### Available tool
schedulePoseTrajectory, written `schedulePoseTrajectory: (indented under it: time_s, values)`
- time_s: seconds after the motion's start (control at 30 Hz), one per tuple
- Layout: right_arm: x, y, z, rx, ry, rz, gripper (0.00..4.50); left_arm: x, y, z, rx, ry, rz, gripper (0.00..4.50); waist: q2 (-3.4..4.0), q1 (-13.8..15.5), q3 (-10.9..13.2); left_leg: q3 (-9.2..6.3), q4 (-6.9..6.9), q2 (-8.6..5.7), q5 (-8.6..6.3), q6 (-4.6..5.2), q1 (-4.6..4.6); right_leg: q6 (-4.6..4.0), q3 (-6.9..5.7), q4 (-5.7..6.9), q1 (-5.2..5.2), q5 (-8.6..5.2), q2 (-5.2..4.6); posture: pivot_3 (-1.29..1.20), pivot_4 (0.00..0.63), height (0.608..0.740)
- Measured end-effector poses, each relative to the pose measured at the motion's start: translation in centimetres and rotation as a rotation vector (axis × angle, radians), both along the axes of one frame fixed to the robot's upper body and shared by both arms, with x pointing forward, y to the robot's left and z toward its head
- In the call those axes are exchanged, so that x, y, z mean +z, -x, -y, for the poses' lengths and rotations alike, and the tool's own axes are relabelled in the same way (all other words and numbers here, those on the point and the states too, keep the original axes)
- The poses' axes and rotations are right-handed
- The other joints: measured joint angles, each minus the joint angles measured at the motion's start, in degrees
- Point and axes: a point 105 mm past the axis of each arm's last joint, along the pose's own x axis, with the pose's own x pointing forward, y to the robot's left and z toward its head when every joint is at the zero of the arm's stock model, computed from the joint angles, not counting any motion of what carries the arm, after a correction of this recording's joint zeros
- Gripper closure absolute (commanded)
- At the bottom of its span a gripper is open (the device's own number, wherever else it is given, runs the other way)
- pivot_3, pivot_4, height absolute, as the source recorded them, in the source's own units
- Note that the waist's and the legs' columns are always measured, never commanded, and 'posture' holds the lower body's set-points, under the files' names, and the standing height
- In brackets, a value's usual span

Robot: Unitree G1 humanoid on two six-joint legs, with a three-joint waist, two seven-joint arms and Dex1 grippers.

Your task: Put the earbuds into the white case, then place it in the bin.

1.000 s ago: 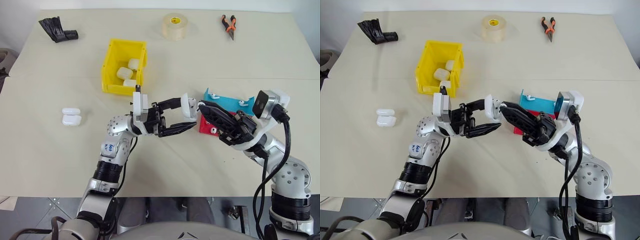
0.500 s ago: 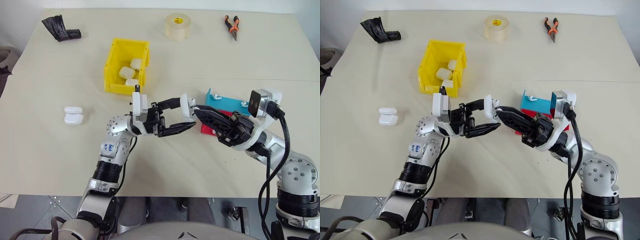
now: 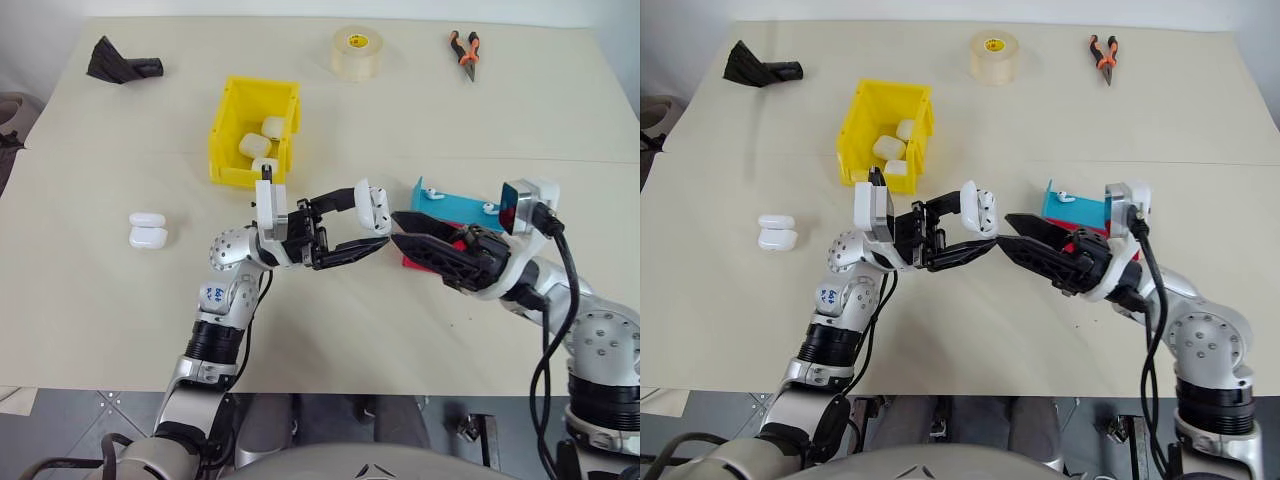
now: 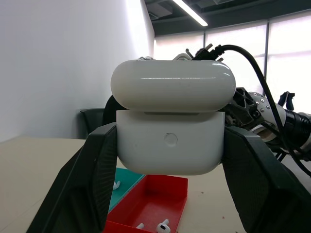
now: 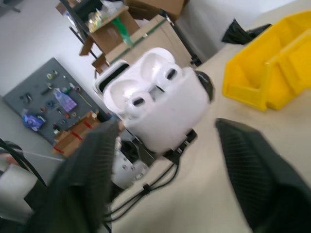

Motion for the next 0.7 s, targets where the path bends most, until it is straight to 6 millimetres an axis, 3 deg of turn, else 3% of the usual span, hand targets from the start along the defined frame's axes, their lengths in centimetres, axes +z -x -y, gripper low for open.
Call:
schedulePoseTrajectory:
  time_s: [0.1, 0.3, 0.4, 0.53, 0.7]
  values:
    - [0.1, -0.7, 1.7, -0.068, 0.046, 0.047, 0.20, -0.3, 0.1, -1.1, 0.019, -0.059, 0.013, 1.70, 0.00, -0.1, 0.0, 0.02, -0.02, 0.01, 0.00, 0.00, 0.03, 0.00, 0.01, 0.01, 0.00, 0.00, 0.00, 0.00, 0.150, 0.740]
    - [-1.0, -1.3, 3.9, -0.121, 0.221, 0.114, 2.03, -2.6, -0.5, -3.1, 0.117, -0.359, 0.054, 1.70, 0.00, 0.0, 0.0, 0.04, -0.02, 0.00, 0.00, 0.00, 0.03, 0.00, 0.02, -0.01, 0.00, 0.00, 0.00, 0.00, 0.150, 0.740]
    - [-1.2, -1.1, 3.0, -0.062, 0.259, 0.166, 3.04, -3.6, -0.9, -3.1, 0.134, -0.518, 0.097, 1.70, -0.01, 0.1, 0.0, 0.03, -0.01, 0.00, 0.00, 0.00, 0.01, 0.00, 0.00, 0.00, 0.00, 0.00, 0.00, 0.00, 0.150, 0.740]
    - [-0.7, -0.6, 0.6, 0.046, 0.307, 0.266, 4.43, -3.4, -1.1, -1.7, 0.110, -0.603, 0.163, 1.70, 0.00, -0.1, 0.0, 0.03, -0.02, 0.00, 0.00, 0.00, 0.02, 0.00, 0.01, 0.00, 0.00, 0.00, 0.01, 0.00, 0.150, 0.740]
    - [0.3, -0.4, -1.7, 0.110, 0.302, 0.332, 4.48, -3.7, -1.2, -0.1, 0.102, -0.611, 0.127, 1.70, -0.01, 0.0, 0.0, 0.02, -0.01, 0.01, 0.00, 0.00, 0.01, 0.00, 0.00, 0.01, 0.00, 0.00, 0.01, 0.00, 0.150, 0.740]
